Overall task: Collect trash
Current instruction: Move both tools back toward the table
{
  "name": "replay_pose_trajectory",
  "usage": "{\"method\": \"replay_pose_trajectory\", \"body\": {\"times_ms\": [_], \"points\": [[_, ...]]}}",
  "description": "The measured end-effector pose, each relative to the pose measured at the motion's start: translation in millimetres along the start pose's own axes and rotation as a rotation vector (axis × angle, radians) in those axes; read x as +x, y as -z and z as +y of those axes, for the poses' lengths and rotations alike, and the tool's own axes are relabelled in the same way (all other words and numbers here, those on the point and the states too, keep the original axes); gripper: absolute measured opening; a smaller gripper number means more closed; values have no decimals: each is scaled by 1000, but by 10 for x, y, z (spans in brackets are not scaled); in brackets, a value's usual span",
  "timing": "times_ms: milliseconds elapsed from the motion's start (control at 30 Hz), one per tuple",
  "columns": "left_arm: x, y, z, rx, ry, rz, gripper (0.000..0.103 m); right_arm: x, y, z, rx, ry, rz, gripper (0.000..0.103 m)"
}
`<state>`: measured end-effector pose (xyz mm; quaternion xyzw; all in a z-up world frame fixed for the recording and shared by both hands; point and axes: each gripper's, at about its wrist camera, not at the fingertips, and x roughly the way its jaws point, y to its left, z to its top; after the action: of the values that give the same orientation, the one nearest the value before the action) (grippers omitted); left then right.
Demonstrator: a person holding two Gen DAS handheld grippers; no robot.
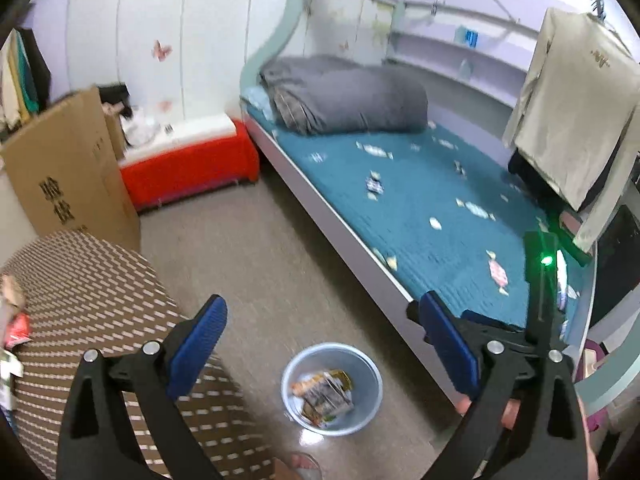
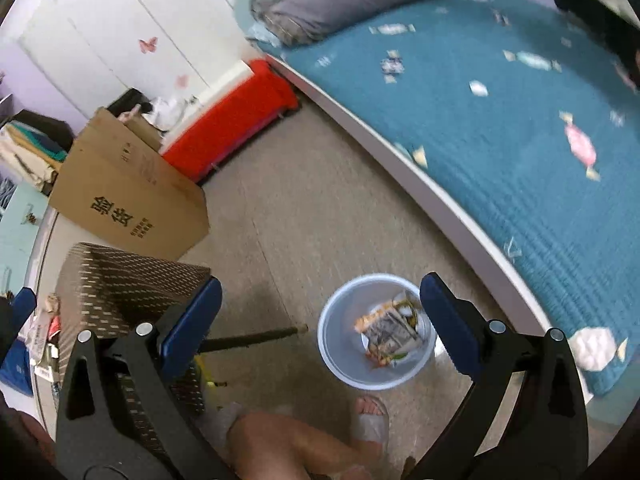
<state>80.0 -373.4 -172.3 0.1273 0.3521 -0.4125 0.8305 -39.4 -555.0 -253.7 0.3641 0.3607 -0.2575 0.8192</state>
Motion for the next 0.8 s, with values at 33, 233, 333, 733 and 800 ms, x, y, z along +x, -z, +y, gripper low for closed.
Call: {"method": "replay_pose_trajectory", "body": {"times_ms": [33,233,333,733,800], "points": [[-66,-4,18,2,-6,-14,96,-85,-16,67,-13,-8,-15,97],[-609,-98,184,16,-71,-132,97,-516,-98,578,-105,-53,-96,97],[-897,-112,337,6,-96,-182,98,-723,-107,867,-162,-76,-135,97],[-1745,232,1319,-221,-286,-355,98,-1189,227,2161,-445,-142,-252,97],[-1853,337,1556,-264,-329,-330,98,-1148,327,2349,-484,-166,-232,97]]}}
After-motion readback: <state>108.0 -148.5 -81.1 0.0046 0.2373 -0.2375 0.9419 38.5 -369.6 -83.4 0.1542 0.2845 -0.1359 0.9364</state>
